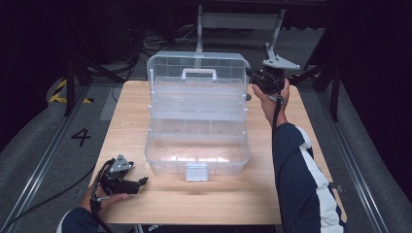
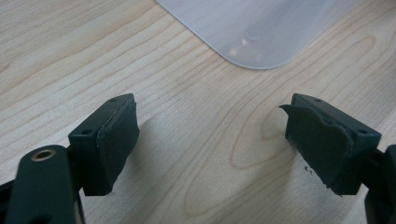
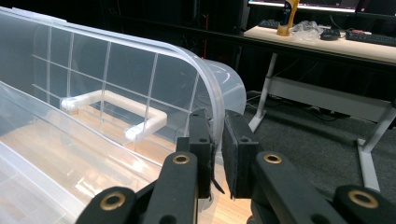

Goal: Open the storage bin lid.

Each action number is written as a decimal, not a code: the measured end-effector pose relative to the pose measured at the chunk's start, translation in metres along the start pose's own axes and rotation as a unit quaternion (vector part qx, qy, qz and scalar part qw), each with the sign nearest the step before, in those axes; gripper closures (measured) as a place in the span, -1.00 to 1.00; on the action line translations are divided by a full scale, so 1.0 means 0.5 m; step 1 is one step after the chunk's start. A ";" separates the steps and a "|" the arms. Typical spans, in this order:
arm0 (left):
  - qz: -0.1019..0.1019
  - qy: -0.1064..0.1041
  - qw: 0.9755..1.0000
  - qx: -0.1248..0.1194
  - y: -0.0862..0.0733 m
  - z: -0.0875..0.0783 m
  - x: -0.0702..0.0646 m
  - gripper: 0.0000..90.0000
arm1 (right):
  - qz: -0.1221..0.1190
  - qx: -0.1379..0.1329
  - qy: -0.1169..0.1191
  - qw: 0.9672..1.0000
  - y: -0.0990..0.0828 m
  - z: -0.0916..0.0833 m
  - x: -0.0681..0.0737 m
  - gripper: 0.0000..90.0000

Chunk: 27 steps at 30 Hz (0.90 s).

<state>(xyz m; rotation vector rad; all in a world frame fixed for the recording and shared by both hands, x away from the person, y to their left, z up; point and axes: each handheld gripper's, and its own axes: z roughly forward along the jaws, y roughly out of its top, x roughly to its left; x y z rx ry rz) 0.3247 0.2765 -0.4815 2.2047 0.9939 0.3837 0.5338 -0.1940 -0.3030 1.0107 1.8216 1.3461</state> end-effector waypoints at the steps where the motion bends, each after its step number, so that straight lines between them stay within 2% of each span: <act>1: 0.001 0.002 1.000 0.000 -0.001 -0.001 0.000 -0.61 | -0.001 0.001 0.000 1.000 0.001 0.002 0.000 0.85; 2: 0.002 0.007 1.000 -0.001 -0.002 -0.002 -0.002 -0.61 | 0.000 0.002 -0.001 1.000 0.001 0.004 -0.001 0.85; 3: -0.007 0.011 1.000 0.002 -0.003 -0.004 -0.006 -0.61 | -0.001 0.003 -0.001 1.000 0.001 0.007 -0.002 0.84; 5: -0.006 0.016 1.000 0.000 -0.006 -0.007 -0.012 -0.61 | 0.002 0.005 0.000 1.000 0.000 0.012 -0.006 0.84; 6: -0.014 0.012 1.000 0.000 -0.009 -0.008 -0.017 -0.61 | 0.003 0.007 0.002 1.000 0.001 0.016 -0.009 0.84; 8: -0.006 0.013 1.000 0.001 -0.012 -0.012 -0.019 -0.61 | -0.001 0.011 0.001 1.000 0.002 0.023 -0.011 0.83; 13: -0.011 0.018 1.000 -0.001 -0.022 -0.021 -0.030 -0.62 | 0.005 0.014 0.001 1.000 -0.002 0.038 -0.018 0.83; 14: -0.019 0.016 1.000 -0.001 -0.024 -0.022 -0.032 -0.62 | 0.007 0.014 0.002 1.000 -0.003 0.041 -0.020 0.83; 15: -0.010 0.020 1.000 -0.001 -0.025 -0.024 -0.031 -0.62 | 0.008 0.014 0.001 1.000 -0.003 0.043 -0.021 0.83; 17: -0.018 0.017 1.000 0.000 -0.029 -0.027 -0.035 -0.62 | 0.006 0.016 0.001 1.000 -0.004 0.047 -0.022 0.83; 19: -0.016 0.019 1.000 0.003 -0.031 -0.030 -0.035 -0.62 | 0.005 0.017 -0.001 1.000 -0.005 0.053 -0.023 0.82; 20: -0.024 0.023 0.999 -0.002 -0.034 -0.031 -0.038 -0.62 | 0.005 0.017 -0.002 1.000 -0.006 0.055 -0.024 0.82; 27: -0.029 0.030 0.999 -0.002 -0.041 -0.038 -0.040 -0.63 | 0.012 0.024 -0.001 1.000 -0.011 0.073 -0.031 0.81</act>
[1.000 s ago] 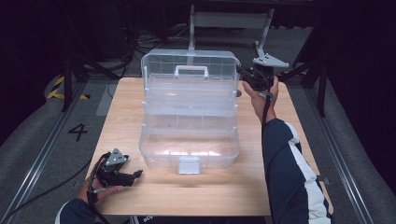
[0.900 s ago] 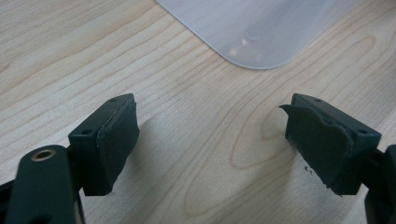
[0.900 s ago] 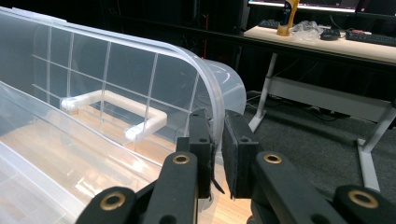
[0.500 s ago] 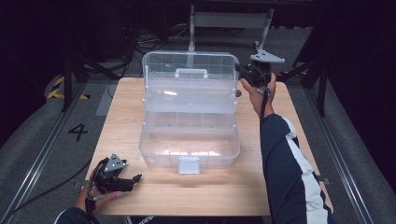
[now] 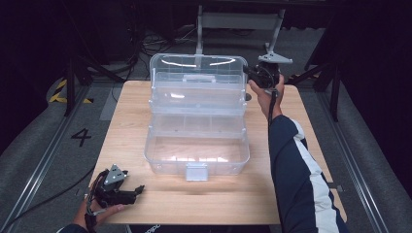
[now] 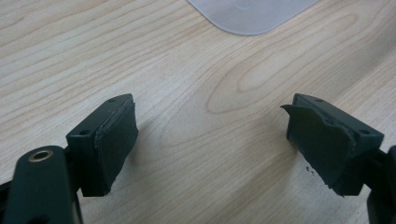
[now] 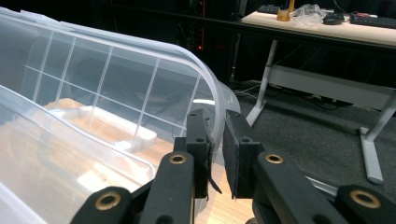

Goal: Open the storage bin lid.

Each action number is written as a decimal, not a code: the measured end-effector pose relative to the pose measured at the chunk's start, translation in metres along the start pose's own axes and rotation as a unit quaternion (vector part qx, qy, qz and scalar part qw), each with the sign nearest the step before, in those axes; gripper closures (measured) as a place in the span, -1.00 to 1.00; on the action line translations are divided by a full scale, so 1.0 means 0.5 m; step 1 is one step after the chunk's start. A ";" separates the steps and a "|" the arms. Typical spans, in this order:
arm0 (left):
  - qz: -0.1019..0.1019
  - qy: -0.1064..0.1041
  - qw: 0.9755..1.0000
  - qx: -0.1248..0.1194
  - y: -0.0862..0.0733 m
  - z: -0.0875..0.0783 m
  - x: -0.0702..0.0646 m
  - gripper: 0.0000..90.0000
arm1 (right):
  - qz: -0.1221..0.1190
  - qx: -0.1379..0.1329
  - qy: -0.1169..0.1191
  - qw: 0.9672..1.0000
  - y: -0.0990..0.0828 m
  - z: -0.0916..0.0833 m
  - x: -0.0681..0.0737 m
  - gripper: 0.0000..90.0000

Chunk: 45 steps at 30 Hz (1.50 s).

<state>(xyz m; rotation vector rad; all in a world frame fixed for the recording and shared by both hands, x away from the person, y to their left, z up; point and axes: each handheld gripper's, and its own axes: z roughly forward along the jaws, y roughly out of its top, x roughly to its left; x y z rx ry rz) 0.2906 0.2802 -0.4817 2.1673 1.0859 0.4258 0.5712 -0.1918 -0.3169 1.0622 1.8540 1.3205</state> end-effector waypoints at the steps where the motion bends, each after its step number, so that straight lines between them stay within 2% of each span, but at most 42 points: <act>1: 0.001 0.002 1.000 0.001 -0.001 -0.001 0.000 -0.63 | 0.002 0.001 0.000 1.000 0.000 0.003 -0.001 0.81; 10: -0.006 0.007 1.000 0.002 -0.007 -0.008 -0.001 -0.63 | 0.000 0.013 -0.003 1.000 -0.003 0.025 -0.010 0.80; 20: -0.012 0.003 1.000 -0.002 -0.008 -0.007 -0.002 -0.63 | 0.003 0.020 -0.001 1.000 -0.011 0.043 -0.019 0.79; 32: -0.009 0.004 1.000 -0.001 -0.008 -0.007 -0.001 -0.63 | 0.006 0.038 0.000 0.999 -0.017 0.072 -0.028 0.78; 41: -0.004 0.002 1.000 0.001 -0.007 -0.008 0.001 -0.64 | 0.001 0.049 -0.008 0.999 -0.028 0.092 -0.032 0.76; 45: -0.004 0.002 1.000 0.001 -0.007 -0.008 0.001 -0.64 | 0.017 0.047 0.003 0.999 -0.038 0.101 -0.042 0.76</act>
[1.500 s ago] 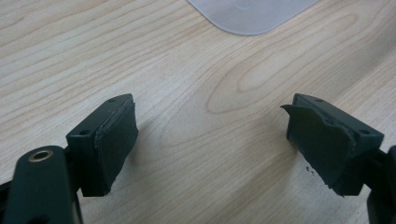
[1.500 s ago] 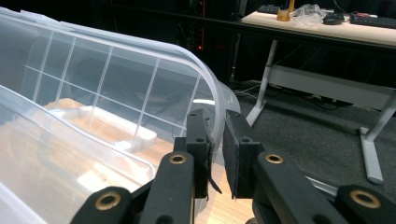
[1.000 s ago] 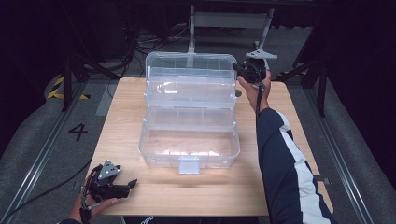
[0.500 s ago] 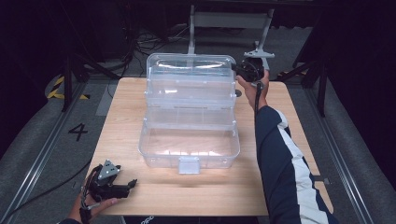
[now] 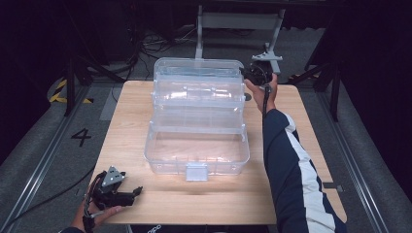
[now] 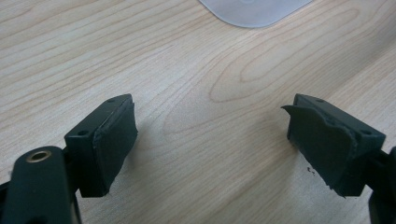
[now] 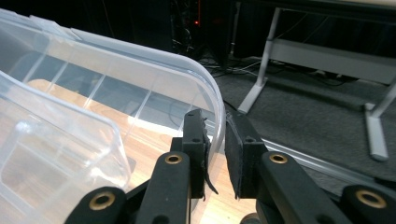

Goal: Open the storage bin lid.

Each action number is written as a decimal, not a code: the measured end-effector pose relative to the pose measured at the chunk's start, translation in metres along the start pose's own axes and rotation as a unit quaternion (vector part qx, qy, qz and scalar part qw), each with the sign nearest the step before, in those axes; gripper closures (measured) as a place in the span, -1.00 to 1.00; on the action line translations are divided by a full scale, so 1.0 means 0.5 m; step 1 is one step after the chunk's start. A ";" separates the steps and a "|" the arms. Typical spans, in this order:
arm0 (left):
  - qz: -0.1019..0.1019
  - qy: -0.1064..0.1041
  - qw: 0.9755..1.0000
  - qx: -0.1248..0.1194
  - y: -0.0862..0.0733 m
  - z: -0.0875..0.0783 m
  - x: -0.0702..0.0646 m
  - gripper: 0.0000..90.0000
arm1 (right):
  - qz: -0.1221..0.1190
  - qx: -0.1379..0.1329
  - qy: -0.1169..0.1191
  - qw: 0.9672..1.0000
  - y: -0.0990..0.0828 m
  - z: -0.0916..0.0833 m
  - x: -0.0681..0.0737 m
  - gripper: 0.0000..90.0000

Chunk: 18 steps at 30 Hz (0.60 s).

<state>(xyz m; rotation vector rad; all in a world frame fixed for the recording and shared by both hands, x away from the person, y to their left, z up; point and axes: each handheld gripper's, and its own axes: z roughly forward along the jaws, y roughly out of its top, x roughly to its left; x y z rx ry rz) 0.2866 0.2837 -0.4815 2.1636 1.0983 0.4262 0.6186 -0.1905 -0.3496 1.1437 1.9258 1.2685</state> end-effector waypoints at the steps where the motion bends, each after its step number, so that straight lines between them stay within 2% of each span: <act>1: -0.004 -0.001 1.000 -0.002 -0.001 0.001 -0.001 -0.64 | 0.003 0.002 0.002 1.000 -0.002 0.002 -0.002 0.76; 18: -0.001 0.000 1.000 -0.002 -0.001 0.001 0.000 -0.64 | 0.006 0.033 -0.006 0.999 -0.013 0.033 -0.007 0.75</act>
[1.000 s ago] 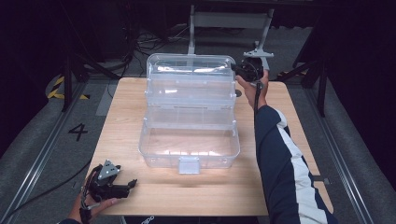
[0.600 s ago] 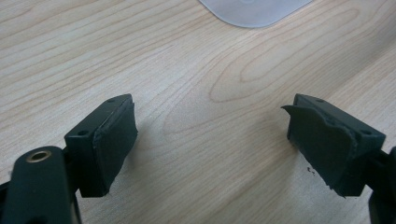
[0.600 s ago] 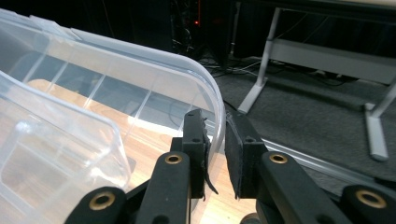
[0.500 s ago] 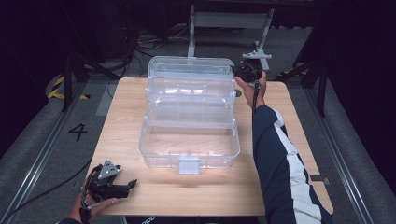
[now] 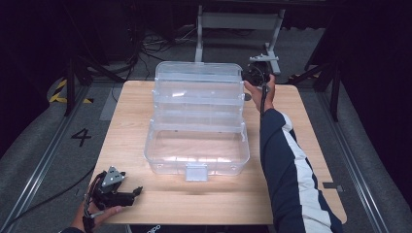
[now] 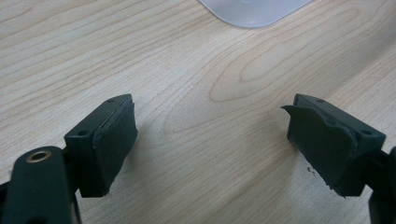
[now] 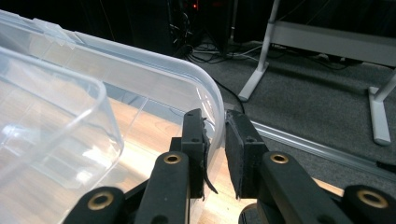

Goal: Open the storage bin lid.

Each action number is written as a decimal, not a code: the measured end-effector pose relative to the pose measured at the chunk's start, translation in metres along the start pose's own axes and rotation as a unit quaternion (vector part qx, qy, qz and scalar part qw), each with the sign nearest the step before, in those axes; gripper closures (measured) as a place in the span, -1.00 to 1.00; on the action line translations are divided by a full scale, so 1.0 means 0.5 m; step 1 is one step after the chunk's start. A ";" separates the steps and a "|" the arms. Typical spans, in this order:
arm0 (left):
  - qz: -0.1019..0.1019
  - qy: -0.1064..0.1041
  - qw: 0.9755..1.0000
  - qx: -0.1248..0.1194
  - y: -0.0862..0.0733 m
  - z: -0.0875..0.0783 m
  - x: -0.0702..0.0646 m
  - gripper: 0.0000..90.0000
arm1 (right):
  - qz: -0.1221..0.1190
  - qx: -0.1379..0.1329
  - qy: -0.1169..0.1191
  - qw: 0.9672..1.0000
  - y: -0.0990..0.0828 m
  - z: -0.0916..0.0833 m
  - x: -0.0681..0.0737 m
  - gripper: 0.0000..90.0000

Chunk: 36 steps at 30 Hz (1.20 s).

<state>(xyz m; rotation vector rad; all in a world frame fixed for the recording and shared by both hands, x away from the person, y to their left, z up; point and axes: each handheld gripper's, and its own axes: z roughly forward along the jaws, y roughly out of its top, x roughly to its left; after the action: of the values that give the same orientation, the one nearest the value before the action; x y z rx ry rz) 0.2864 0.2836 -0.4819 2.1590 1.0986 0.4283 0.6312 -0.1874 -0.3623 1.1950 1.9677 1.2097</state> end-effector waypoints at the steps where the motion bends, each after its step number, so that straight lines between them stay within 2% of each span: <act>1: 0.001 0.000 1.000 0.000 0.000 0.000 0.000 -0.64 | 0.000 0.002 -0.001 1.000 -0.001 0.002 0.000 0.75; 7: 0.001 0.000 1.000 0.001 0.000 -0.001 0.000 -0.64 | 0.000 0.016 -0.003 1.000 -0.011 0.016 -0.001 0.76; 10: -0.001 -0.001 1.000 0.001 0.000 -0.001 -0.001 -0.64 | 0.000 0.024 -0.005 1.000 -0.019 0.020 -0.005 0.89; 12: 0.001 0.000 1.000 0.001 0.000 -0.001 0.000 -0.64 | 0.008 0.013 0.002 1.000 -0.021 0.015 -0.010 0.92; 16: 0.002 0.000 1.000 0.001 0.000 -0.001 0.000 -0.64 | -0.011 0.020 -0.001 1.000 -0.017 0.011 -0.007 0.93; 25: 0.002 0.000 1.000 0.001 0.000 -0.001 0.000 -0.64 | -0.021 0.024 -0.004 0.999 -0.018 0.006 -0.003 0.90; 36: 0.002 0.001 1.000 0.000 0.000 -0.001 0.000 -0.64 | -0.032 0.019 -0.006 0.999 -0.010 -0.021 -0.003 0.83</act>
<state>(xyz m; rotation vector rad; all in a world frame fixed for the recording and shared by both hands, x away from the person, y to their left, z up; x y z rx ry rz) 0.2862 0.2838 -0.4819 2.1618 1.0956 0.4329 0.6218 -0.1940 -0.3622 1.1450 2.0126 1.1363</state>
